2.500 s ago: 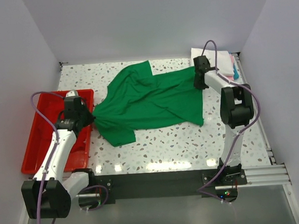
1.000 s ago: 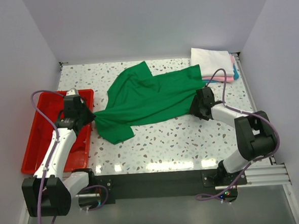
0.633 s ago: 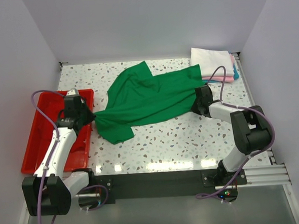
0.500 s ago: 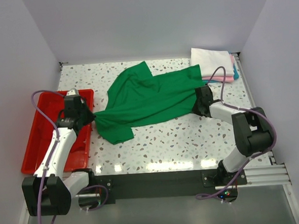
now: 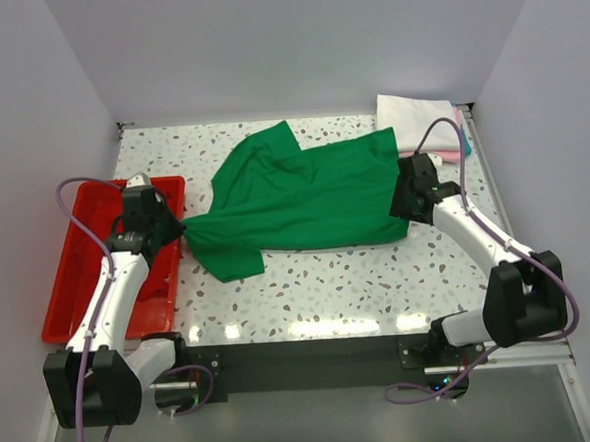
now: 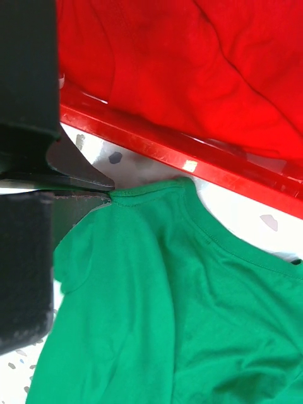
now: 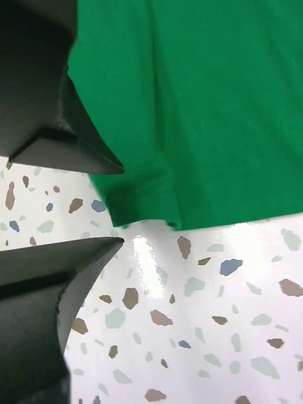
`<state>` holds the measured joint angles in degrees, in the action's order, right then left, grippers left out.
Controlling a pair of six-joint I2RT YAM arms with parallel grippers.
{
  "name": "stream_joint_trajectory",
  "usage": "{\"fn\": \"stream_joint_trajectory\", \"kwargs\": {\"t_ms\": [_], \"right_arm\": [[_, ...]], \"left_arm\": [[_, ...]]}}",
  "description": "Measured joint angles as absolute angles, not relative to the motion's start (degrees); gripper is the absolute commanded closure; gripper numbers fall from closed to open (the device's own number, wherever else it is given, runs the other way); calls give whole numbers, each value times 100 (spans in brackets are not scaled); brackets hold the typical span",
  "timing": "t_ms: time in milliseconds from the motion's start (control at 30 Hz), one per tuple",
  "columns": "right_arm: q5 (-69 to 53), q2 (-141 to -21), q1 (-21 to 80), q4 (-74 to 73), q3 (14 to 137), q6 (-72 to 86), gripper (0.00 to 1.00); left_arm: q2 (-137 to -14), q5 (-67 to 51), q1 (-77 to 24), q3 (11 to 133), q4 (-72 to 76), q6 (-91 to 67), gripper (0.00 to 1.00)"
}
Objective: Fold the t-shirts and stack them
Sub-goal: Flatten the tshirt out
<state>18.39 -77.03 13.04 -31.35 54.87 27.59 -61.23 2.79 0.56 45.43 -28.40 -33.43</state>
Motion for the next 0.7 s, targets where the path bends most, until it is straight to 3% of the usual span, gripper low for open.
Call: {"fn": "stream_joint_trajectory", "kwargs": {"t_ms": [100, 233, 433, 700], "right_arm": [[1811, -8040, 1278, -3232, 5553, 2679, 41], [1743, -8095, 1273, -3319, 5500, 2692, 44], [1492, -7485, 1273, -3262, 4724, 2899, 53], [762, -6746, 1308, -3380, 3634, 3507, 49]], "left_arm": [[-6171, 279, 69, 4543, -2799, -3354, 100], [-6250, 279, 73, 4543, -2777, -3385, 100], [-6296, 279, 75, 4543, -2722, -3391, 100], [-6300, 259, 75, 4543, -2655, -3454, 100]]}}
